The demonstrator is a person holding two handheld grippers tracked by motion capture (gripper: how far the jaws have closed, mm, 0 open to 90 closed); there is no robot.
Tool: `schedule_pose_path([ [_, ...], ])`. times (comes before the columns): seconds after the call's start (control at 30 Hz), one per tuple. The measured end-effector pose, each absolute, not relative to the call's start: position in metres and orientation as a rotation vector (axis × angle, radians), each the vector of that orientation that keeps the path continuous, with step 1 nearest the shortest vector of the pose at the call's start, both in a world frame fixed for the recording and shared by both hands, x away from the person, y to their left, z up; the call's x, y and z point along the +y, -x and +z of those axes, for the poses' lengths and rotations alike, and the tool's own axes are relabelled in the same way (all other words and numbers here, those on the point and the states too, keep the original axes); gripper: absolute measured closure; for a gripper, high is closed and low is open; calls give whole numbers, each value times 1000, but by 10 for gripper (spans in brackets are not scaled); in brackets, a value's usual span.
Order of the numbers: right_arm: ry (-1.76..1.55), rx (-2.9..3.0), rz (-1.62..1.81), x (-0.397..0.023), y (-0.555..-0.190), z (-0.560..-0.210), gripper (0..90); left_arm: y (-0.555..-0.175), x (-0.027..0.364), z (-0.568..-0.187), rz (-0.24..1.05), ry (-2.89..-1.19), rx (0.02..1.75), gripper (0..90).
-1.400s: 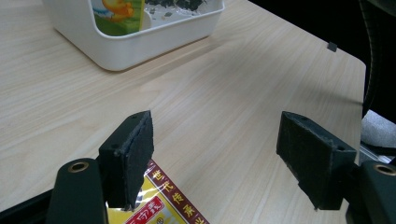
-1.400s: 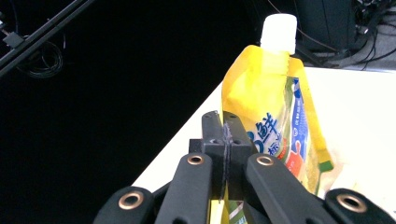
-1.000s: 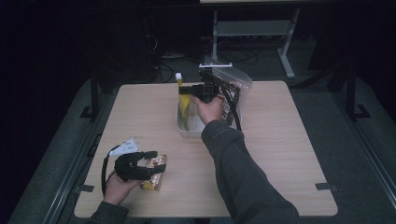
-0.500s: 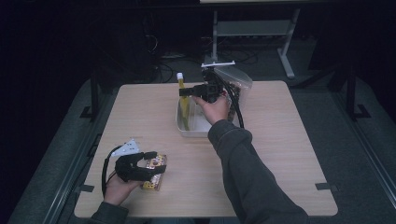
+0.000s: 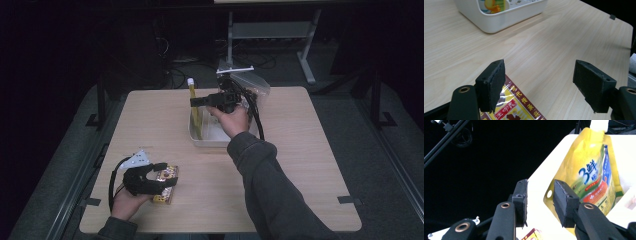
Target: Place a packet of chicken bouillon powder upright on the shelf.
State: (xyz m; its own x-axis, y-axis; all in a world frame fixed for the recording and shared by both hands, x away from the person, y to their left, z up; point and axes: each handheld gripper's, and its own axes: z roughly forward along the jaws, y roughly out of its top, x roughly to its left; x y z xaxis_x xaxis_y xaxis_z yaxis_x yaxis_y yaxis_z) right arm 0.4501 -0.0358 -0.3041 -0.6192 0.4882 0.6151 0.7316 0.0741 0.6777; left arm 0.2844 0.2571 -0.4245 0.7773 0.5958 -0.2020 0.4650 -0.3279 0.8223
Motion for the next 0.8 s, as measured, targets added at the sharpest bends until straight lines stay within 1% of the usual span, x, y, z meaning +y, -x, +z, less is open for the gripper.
schedule_pose_path([
  [0.3,1209,-2141,-1547,-45,-437,-309,607,-284,264,-429,192,-1989,845,246],
  [0.8,1165,-2133,-1531,-58,-415,-325,552,-276,262,-440,265,-2085,901,223],
])
